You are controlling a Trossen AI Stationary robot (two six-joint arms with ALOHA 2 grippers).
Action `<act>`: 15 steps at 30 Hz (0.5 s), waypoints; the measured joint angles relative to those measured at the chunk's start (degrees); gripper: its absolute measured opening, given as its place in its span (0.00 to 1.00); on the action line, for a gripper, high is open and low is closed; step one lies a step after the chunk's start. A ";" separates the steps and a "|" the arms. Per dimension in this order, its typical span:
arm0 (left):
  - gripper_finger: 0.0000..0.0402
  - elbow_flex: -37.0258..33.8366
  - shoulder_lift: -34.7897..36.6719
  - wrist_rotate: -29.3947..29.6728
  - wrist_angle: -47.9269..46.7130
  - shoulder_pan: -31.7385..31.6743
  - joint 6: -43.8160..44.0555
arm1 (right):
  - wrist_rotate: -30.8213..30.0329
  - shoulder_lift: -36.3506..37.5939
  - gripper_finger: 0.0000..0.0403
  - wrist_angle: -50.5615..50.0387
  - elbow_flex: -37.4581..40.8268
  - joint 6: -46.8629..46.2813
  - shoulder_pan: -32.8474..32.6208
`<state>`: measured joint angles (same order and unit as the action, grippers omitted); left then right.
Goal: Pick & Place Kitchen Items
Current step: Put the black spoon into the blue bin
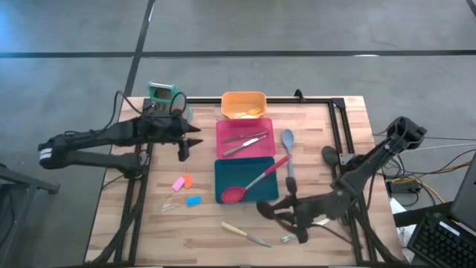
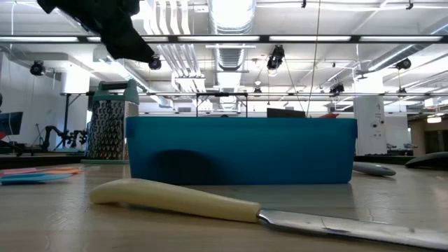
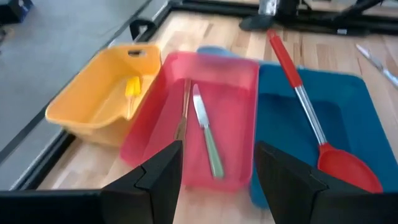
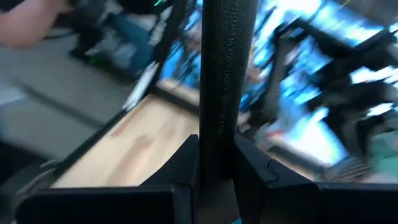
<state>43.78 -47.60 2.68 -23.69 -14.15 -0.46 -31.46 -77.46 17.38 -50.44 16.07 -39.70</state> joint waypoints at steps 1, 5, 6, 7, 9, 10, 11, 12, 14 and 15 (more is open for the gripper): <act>0.50 -0.01 -0.68 0.01 1.47 0.00 -0.06 | -1.68 0.61 0.13 4.27 2.04 2.60 0.04; 0.50 -0.01 -3.34 -0.60 8.40 0.23 -1.10 | -7.36 1.53 0.13 22.12 8.71 10.02 1.33; 0.50 0.01 -3.99 -0.79 10.28 0.43 -1.58 | -7.96 1.66 0.13 25.51 10.10 10.69 2.07; 0.50 0.01 -4.68 -1.44 12.22 0.76 -2.28 | -7.99 1.82 0.13 28.08 11.38 10.77 2.97; 0.50 0.01 -6.02 -2.73 16.77 1.80 -4.03 | -8.18 2.56 0.13 29.58 13.25 8.78 5.05; 0.50 0.01 -6.78 -3.46 18.86 2.46 -5.21 | -8.16 3.01 0.13 29.40 13.96 6.70 6.25; 0.50 0.01 -7.57 -3.76 21.18 3.29 -6.50 | -8.11 3.29 0.13 29.17 14.51 4.28 7.46; 0.50 0.01 -8.41 -3.94 23.60 4.15 -7.71 | -8.10 3.51 0.13 29.16 14.93 2.00 8.79; 0.50 0.01 -10.11 -4.28 27.79 6.07 -10.40 | -7.50 3.78 0.13 29.08 15.57 -0.66 10.92; 0.50 0.01 -10.94 -4.40 30.05 7.15 -11.88 | -7.02 3.85 0.13 29.05 15.72 -1.29 11.83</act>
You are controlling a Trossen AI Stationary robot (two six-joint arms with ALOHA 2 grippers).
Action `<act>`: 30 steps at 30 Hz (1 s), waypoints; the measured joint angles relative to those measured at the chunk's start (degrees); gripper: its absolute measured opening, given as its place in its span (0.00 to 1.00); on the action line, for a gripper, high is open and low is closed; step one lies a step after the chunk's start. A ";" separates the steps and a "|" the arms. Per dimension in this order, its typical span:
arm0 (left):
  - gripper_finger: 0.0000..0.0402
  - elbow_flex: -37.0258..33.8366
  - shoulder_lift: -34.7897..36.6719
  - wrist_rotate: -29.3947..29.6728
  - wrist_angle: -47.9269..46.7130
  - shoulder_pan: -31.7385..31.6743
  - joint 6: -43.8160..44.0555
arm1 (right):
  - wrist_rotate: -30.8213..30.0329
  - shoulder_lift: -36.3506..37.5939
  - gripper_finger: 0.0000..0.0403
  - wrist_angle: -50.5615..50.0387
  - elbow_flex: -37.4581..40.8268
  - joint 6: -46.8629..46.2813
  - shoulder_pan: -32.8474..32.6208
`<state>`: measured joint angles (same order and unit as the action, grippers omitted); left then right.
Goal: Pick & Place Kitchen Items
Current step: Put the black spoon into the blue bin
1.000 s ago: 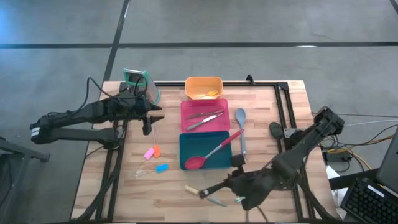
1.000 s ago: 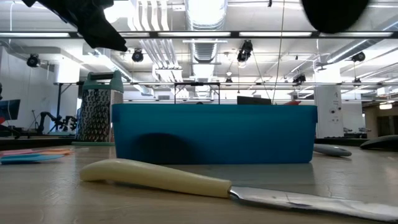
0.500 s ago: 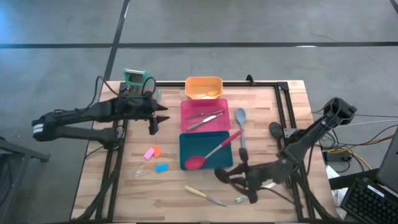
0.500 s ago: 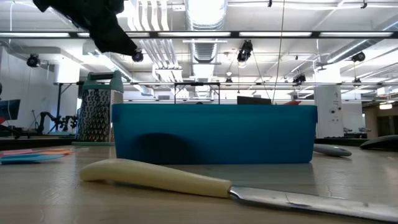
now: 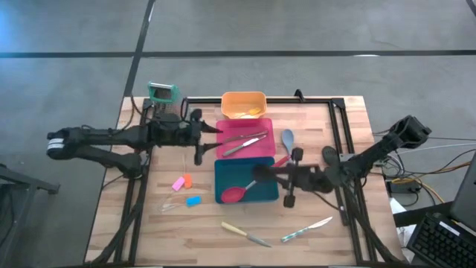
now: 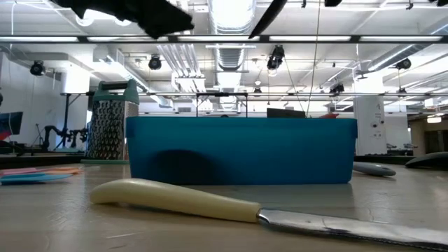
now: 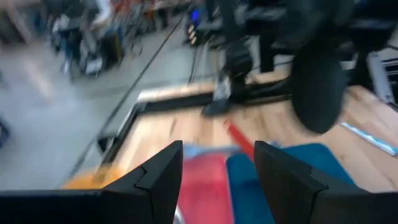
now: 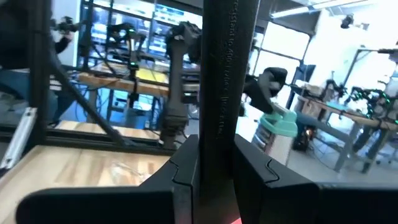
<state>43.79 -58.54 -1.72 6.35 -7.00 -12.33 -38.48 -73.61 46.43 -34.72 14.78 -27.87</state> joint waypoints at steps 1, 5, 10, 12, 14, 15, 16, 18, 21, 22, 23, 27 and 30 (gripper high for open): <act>0.50 0.00 -0.74 -0.20 1.61 1.07 -1.55 | 0.71 0.07 0.13 -0.10 0.06 -0.49 0.82; 0.50 0.00 -3.79 -0.51 9.25 5.11 -4.93 | 2.47 0.23 0.13 -1.41 -0.05 -1.60 2.98; 0.50 1.88 -7.31 -0.52 16.54 8.27 -4.55 | 2.97 0.20 0.13 -3.19 -0.46 -4.16 4.48; 0.50 3.96 -9.00 -0.50 16.64 8.86 -4.53 | 3.33 0.18 0.13 -3.74 -0.44 -4.76 4.77; 0.50 6.29 -10.86 -0.49 16.49 9.11 -4.53 | 4.49 0.17 0.13 -4.64 -0.44 -5.75 5.19; 0.50 7.61 -11.93 -0.48 15.82 9.11 -4.56 | 4.63 0.16 0.13 -5.08 -0.41 -6.16 5.27; 0.50 8.95 -12.94 -0.48 15.07 9.11 -4.57 | 4.63 0.16 0.13 -5.67 -0.41 -6.56 5.35; 0.50 11.54 -15.00 -0.48 13.88 9.11 -4.57 | 4.59 0.16 0.13 -6.43 -0.41 -7.08 5.61; 0.50 14.99 -18.06 -1.30 12.53 9.09 -4.57 | 4.61 0.16 0.13 -7.09 -0.41 -7.23 5.66; 0.50 15.90 -19.02 -2.34 11.93 9.09 -4.55 | 4.61 0.16 0.13 -7.14 -0.41 -7.25 5.67; 0.50 16.91 -19.98 -3.36 11.41 9.11 -4.52 | 4.59 0.16 0.13 -7.14 -0.41 -7.31 5.68; 0.50 20.52 -23.37 -5.26 10.16 9.48 -4.48 | 4.50 0.16 0.13 -7.25 -0.41 -7.29 5.68; 0.50 22.65 -25.51 -5.26 10.14 9.75 -4.45 | 4.42 0.16 0.13 -7.25 -0.41 -7.14 5.70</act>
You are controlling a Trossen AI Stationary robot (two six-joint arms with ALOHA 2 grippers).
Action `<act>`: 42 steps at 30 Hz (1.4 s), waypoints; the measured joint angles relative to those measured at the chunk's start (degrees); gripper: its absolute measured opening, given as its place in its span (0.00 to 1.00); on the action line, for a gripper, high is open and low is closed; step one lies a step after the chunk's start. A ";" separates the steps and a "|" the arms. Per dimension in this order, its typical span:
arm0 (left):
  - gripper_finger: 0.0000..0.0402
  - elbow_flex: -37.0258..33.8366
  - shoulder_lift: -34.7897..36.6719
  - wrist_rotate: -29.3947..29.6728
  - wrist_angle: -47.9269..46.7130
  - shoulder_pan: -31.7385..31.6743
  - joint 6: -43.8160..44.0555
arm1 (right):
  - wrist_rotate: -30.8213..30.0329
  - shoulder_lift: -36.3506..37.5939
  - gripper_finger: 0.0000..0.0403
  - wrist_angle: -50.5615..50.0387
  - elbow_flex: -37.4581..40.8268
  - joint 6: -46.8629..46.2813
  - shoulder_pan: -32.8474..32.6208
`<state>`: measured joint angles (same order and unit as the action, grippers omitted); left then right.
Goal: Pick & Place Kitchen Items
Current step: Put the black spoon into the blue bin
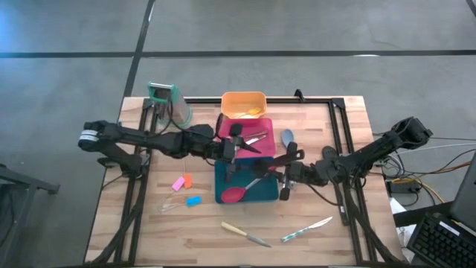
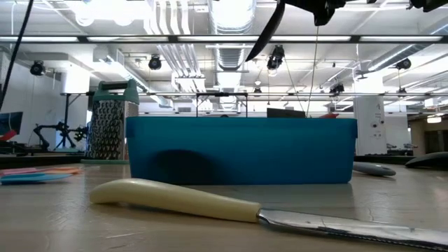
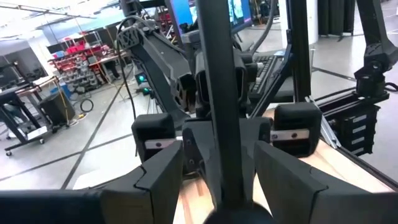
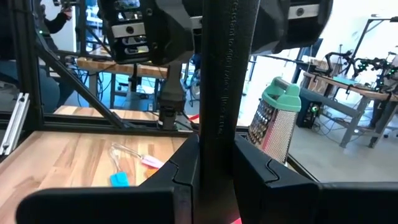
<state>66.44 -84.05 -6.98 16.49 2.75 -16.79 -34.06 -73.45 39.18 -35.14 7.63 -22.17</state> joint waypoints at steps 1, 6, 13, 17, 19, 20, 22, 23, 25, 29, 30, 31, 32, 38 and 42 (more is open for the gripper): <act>0.50 0.67 -0.64 0.00 -0.04 0.11 0.04 | 0.00 0.00 0.13 -0.02 0.00 0.01 0.00; 0.50 3.82 -3.26 -0.02 -1.90 0.14 0.40 | 0.00 -0.01 0.13 -0.12 0.00 0.21 0.26; 0.50 7.51 -5.66 -0.04 -2.95 0.52 0.81 | -0.13 -0.02 0.13 -0.48 0.00 0.90 0.51; 0.50 9.22 -6.49 -0.04 -2.87 0.54 0.91 | -0.14 -0.02 0.13 -0.80 0.01 0.92 0.52; 0.50 9.88 -7.02 -0.04 -2.73 0.52 0.95 | -0.12 -0.02 0.13 -0.94 0.02 0.92 0.52; 0.50 10.16 -7.22 -0.03 -2.80 0.50 0.97 | -0.13 -0.02 0.13 -0.94 0.00 0.90 0.51; 0.50 10.65 -7.66 0.04 -3.08 0.49 1.33 | -0.13 -0.02 0.13 -0.92 0.01 0.92 0.52; 0.50 11.09 -7.98 0.16 -3.06 0.52 1.62 | -0.13 -0.02 0.13 -0.92 0.00 0.92 0.52; 0.50 11.85 -8.44 0.22 -3.41 0.52 2.53 | -0.11 -0.02 0.13 -0.92 0.02 0.92 0.55; 0.50 13.37 -10.02 0.42 -4.82 0.52 2.70 | -0.09 -0.02 0.13 -0.94 0.00 0.92 0.72; 0.50 13.63 -10.30 0.67 -5.20 0.52 2.70 | -0.09 -0.02 0.13 -1.01 0.00 0.92 0.72; 0.49 13.81 -10.40 1.32 -5.75 0.52 2.72 | -0.09 -0.02 0.13 -1.05 0.00 0.92 0.72; 0.47 13.89 -10.40 1.77 -6.12 0.52 2.70 | -0.18 -0.02 0.13 -1.18 0.02 0.88 0.72; 0.23 13.91 -10.01 3.48 -6.62 0.65 2.73 | -0.45 -0.02 0.13 -1.27 0.00 0.79 0.92; 0.18 13.91 -9.88 3.31 -6.80 0.76 3.12 | -0.42 0.00 0.13 -1.29 0.00 1.16 0.92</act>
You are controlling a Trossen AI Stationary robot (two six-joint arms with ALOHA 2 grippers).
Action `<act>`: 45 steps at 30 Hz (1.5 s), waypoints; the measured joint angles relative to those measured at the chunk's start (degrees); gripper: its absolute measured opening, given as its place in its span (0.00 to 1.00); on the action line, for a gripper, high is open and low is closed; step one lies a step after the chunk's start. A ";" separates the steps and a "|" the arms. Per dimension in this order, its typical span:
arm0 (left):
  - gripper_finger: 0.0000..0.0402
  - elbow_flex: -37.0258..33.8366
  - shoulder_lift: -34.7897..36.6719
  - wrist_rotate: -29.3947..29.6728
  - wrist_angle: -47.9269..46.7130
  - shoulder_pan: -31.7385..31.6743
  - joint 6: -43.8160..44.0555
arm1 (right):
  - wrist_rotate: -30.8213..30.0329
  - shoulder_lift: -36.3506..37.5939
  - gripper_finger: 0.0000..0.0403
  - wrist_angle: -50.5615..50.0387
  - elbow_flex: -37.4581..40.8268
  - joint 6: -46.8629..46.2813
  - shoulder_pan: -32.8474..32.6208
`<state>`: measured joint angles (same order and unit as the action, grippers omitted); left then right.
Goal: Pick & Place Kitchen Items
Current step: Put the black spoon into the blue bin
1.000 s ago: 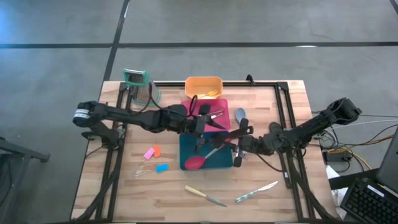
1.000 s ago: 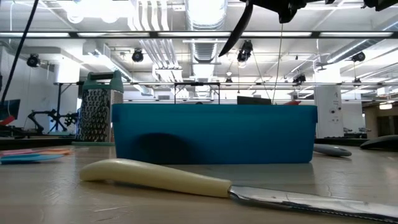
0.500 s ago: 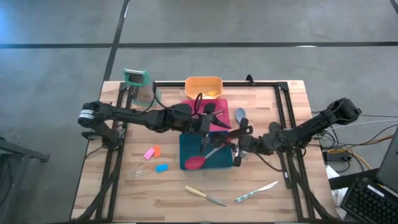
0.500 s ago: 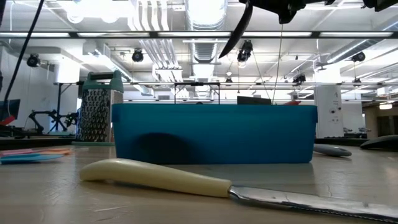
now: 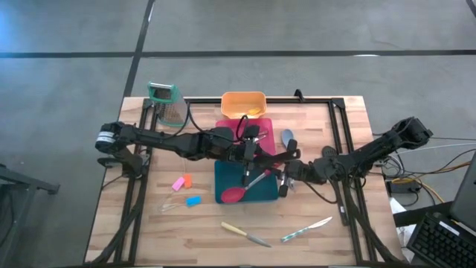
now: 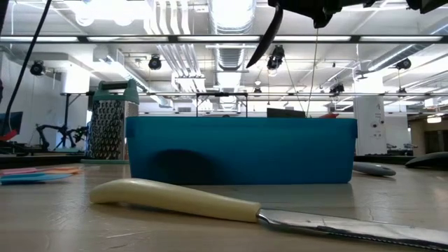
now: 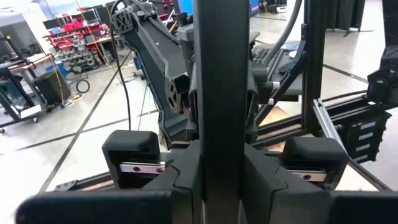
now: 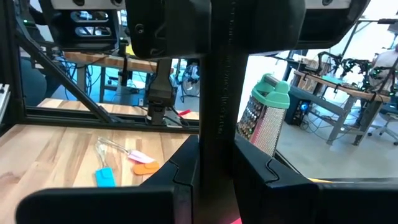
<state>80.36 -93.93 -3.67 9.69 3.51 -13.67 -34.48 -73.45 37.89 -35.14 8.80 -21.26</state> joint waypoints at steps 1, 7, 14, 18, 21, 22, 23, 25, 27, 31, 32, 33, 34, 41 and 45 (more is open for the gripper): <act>0.18 0.00 0.00 0.03 -0.04 -0.01 -0.02 | 0.00 0.00 0.13 -0.01 0.00 0.00 0.00; 0.18 1.67 0.08 0.51 -3.64 -0.02 -0.02 | 0.00 0.00 0.31 -0.24 0.00 -1.18 -0.04; 0.18 6.85 0.26 6.36 -14.42 -0.07 0.61 | 0.23 -0.05 0.45 -3.90 0.01 -2.70 -0.15; 0.18 9.15 0.52 15.63 -21.15 -0.15 1.39 | 0.27 -0.04 0.48 -7.77 0.02 -5.46 -0.21; 0.18 10.03 0.49 21.39 -26.22 -0.11 2.29 | -0.31 0.83 0.49 -12.41 0.04 -7.18 -0.24; 0.18 10.05 0.49 22.75 -27.17 -0.11 2.93 | -0.87 1.61 0.48 -14.26 0.04 -7.72 -0.26; 0.18 10.05 0.50 23.65 -28.12 -0.11 3.50 | -2.11 2.76 0.48 -16.46 0.02 -8.55 -0.29; 0.18 9.59 0.52 24.85 -29.63 -0.13 4.86 | -5.18 5.66 0.46 -22.44 0.02 -10.98 -0.33; 0.18 9.27 0.52 25.02 -31.69 -0.14 6.25 | -8.43 9.30 0.44 -29.32 0.02 -14.38 -0.37; 0.18 8.07 0.52 25.00 -31.95 0.20 10.14 | -12.57 17.98 0.39 -41.61 0.02 -22.10 -0.52; 0.18 7.67 0.52 25.01 -31.79 0.44 11.29 | -12.97 19.95 0.38 -44.00 0.05 -23.97 -0.52; 0.18 7.36 0.52 25.00 -32.00 0.75 12.91 | -13.17 21.88 0.36 -45.71 0.10 -25.49 -0.52; 0.18 7.05 0.52 24.94 -32.12 1.21 14.60 | -13.25 23.72 0.35 -47.06 0.22 -26.55 -0.48; 0.18 3.63 0.11 29.42 -30.66 5.40 20.63 | -13.28 31.84 0.27 -48.06 3.07 -27.40 -0.49; 0.18 1.11 -0.10 32.43 -29.46 7.31 23.09 | -13.24 33.20 0.22 -48.04 4.72 -27.32 -0.48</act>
<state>81.47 -94.03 28.75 -19.77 10.82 9.42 -47.72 -40.25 -10.15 -30.41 -18.53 -21.74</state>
